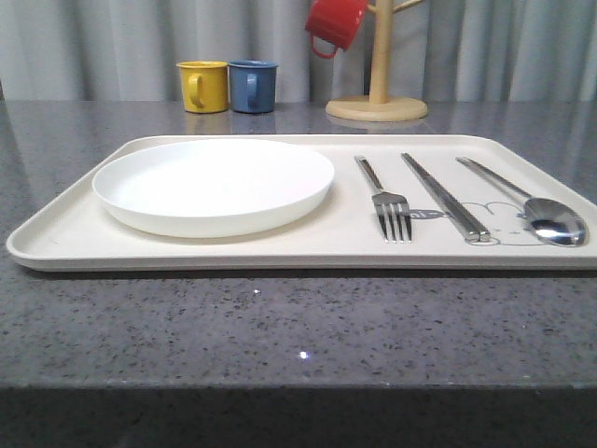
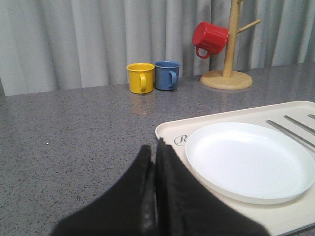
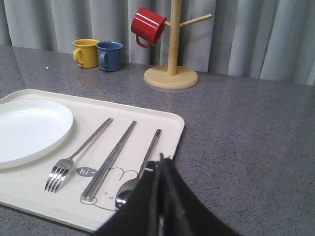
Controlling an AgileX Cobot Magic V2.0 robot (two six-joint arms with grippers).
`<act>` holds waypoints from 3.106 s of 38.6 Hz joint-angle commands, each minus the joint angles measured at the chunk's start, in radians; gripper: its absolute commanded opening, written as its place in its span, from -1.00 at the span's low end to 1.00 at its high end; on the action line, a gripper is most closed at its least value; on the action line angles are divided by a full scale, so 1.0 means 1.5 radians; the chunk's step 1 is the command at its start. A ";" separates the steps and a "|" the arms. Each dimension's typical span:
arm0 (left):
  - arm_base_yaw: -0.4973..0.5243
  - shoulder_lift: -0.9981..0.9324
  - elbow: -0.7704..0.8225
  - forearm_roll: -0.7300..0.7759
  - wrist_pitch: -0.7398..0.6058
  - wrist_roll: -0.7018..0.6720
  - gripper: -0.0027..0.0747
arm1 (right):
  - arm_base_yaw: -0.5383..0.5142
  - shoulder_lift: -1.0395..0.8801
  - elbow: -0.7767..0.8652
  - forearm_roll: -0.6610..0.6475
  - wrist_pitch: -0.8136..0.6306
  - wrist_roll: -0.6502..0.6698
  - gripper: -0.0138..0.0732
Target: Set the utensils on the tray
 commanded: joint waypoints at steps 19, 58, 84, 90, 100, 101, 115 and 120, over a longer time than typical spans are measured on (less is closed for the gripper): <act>0.001 0.005 -0.019 -0.004 -0.055 -0.005 -0.98 | -0.001 0.006 -0.017 -0.006 -0.048 -0.007 -0.84; 0.182 -0.165 0.238 -0.007 -0.118 -0.005 -0.98 | -0.001 0.006 -0.017 -0.006 -0.049 -0.007 -0.84; 0.182 -0.165 0.238 -0.007 -0.118 -0.005 -0.98 | -0.015 -0.021 0.032 -0.051 -0.104 -0.007 -0.84; 0.182 -0.165 0.238 -0.007 -0.118 -0.005 -0.98 | -0.088 -0.089 0.149 -0.022 -0.154 -0.007 -0.84; 0.182 -0.165 0.238 -0.007 -0.118 -0.005 -0.98 | -0.166 -0.124 0.269 0.005 -0.202 -0.007 -0.84; 0.182 -0.165 0.238 -0.007 -0.118 -0.005 -0.98 | -0.167 -0.124 0.267 0.005 -0.182 -0.007 -0.84; 0.182 -0.165 0.238 -0.007 -0.118 -0.005 -0.98 | -0.167 -0.124 0.267 0.005 -0.180 -0.007 -0.84; 0.182 -0.165 0.238 -0.007 -0.118 -0.005 -0.98 | -0.167 -0.124 0.267 0.005 -0.180 -0.007 -0.84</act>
